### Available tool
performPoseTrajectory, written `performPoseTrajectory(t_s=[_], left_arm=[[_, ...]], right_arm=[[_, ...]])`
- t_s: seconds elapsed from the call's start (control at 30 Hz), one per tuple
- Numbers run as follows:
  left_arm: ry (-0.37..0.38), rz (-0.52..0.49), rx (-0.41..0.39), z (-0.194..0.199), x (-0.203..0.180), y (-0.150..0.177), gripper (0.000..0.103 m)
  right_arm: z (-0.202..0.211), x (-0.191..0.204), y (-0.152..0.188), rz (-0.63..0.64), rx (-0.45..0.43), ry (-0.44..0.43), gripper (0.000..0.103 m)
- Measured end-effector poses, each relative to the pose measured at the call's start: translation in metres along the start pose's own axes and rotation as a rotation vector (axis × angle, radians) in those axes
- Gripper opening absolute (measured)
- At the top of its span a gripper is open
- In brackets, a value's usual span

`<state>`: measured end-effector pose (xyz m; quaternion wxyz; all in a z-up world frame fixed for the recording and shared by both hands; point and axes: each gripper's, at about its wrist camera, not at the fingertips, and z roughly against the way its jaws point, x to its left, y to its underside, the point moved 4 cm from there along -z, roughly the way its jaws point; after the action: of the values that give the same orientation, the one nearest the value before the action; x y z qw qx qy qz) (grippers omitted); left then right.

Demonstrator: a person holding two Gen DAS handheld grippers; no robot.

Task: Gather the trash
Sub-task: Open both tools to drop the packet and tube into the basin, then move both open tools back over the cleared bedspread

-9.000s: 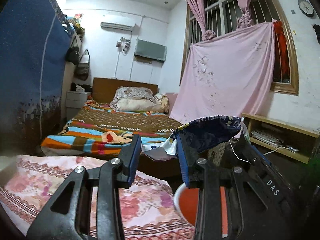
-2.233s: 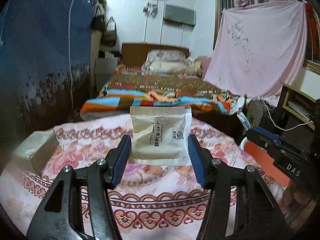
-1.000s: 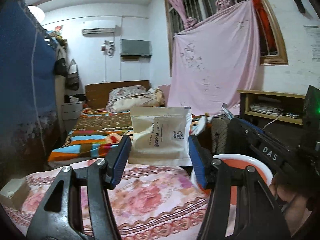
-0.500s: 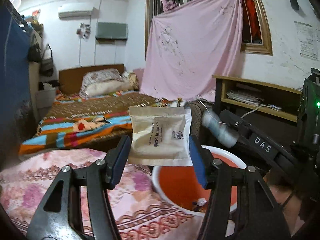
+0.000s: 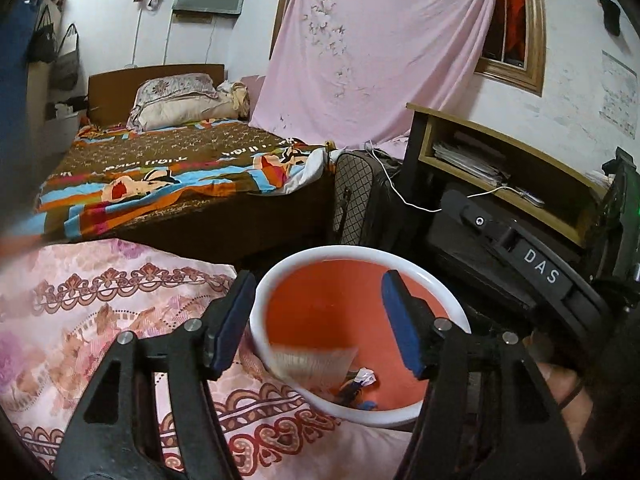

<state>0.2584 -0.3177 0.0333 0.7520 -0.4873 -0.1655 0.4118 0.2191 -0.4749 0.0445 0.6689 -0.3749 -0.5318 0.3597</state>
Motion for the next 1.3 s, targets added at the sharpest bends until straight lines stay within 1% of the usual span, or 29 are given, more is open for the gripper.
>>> performPoseTrajectory(t_s=[0.23,0.43,0.5,0.77,0.93,1.03,1.1,1.23,1.3], left_arm=[[-0.014,0.025,-0.009,0.004,0.007,-0.003,0.055],[-0.029,0.039,-0.017,0.008,0.013,-0.004,0.056],[-0.038,0.045,-0.026,0.010,0.016,-0.005,0.056],[-0.107,0.081,-0.062,0.022,0.033,-0.006,0.062],[-0.164,0.085,-0.087,0.033,0.043,-0.007,0.071],[-0.201,0.092,-0.102,0.042,0.052,-0.006,0.074],[-0.220,0.099,-0.111,0.048,0.057,-0.005,0.078],[-0.266,0.106,-0.129,0.060,0.068,-0.002,0.087],[-0.294,0.110,-0.142,0.068,0.075,0.000,0.089]], right_arm=[[0.000,-0.001,0.001,0.004,0.002,-0.001,0.030],[-0.002,0.000,0.002,0.009,0.006,0.001,0.031],[-0.002,0.001,0.002,0.011,0.005,0.001,0.033],[-0.001,0.008,0.002,0.033,0.005,-0.001,0.045],[-0.002,0.016,0.002,0.056,0.007,-0.005,0.048],[-0.003,0.021,0.003,0.071,0.009,-0.011,0.056],[-0.003,0.026,0.004,0.084,0.007,-0.022,0.071],[-0.001,0.037,0.006,0.117,0.004,-0.043,0.073],[0.000,0.044,0.008,0.139,0.003,-0.049,0.077]])
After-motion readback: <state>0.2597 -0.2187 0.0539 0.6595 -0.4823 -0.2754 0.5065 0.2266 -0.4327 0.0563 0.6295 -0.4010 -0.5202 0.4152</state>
